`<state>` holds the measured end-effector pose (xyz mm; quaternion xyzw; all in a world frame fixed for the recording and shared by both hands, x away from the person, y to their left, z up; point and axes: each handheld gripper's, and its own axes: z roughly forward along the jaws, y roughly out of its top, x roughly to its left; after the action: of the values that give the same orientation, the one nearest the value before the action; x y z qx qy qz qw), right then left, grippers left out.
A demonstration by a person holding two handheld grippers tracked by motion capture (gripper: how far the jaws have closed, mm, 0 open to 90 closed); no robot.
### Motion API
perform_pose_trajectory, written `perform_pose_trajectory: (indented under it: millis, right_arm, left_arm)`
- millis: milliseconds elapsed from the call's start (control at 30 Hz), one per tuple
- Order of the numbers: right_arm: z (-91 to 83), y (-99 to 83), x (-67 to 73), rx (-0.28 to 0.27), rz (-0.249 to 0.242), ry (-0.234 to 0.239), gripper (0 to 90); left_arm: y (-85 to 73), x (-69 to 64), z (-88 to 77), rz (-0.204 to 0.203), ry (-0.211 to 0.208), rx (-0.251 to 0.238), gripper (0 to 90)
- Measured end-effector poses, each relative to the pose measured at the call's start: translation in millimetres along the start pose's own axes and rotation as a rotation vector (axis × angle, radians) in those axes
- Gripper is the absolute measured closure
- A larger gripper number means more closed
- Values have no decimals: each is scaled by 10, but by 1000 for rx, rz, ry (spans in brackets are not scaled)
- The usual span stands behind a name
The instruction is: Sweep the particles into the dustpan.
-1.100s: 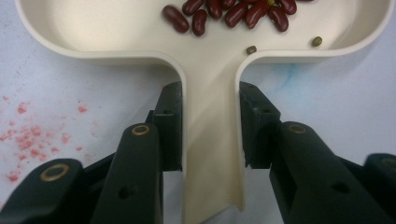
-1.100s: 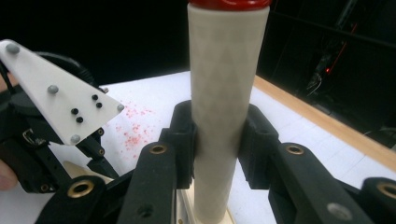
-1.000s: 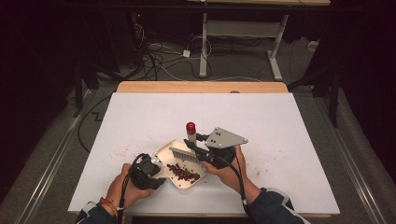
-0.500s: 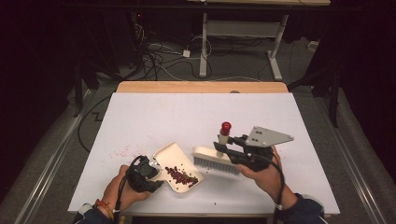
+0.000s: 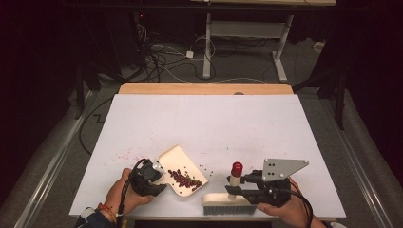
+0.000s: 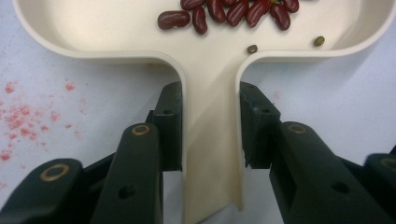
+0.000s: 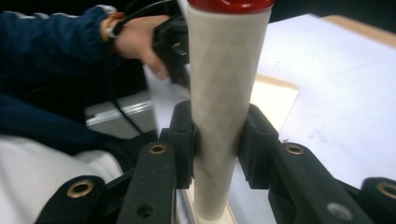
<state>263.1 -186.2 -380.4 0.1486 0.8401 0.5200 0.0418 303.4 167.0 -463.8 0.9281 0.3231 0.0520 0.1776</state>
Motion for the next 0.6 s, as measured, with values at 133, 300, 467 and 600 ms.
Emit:
perform_pose_trajectory:
  millis: [133,300,467,600]
  right_arm:
    - [8,-34,-132,-22,21,-54,702]
    - [9,-40,-253,-51,23,-113,702]
    - [-34,8,-303,-85,11,-156,703]
    - [-100,41,-320,-116,18,-201,702]
  left_arm:
    - [-1,4,4,0,-3,-2,639]
    - [4,5,5,4,-3,0,639]
    - [9,4,6,7,-1,0,639]
    - [13,-5,1,11,2,2,639]
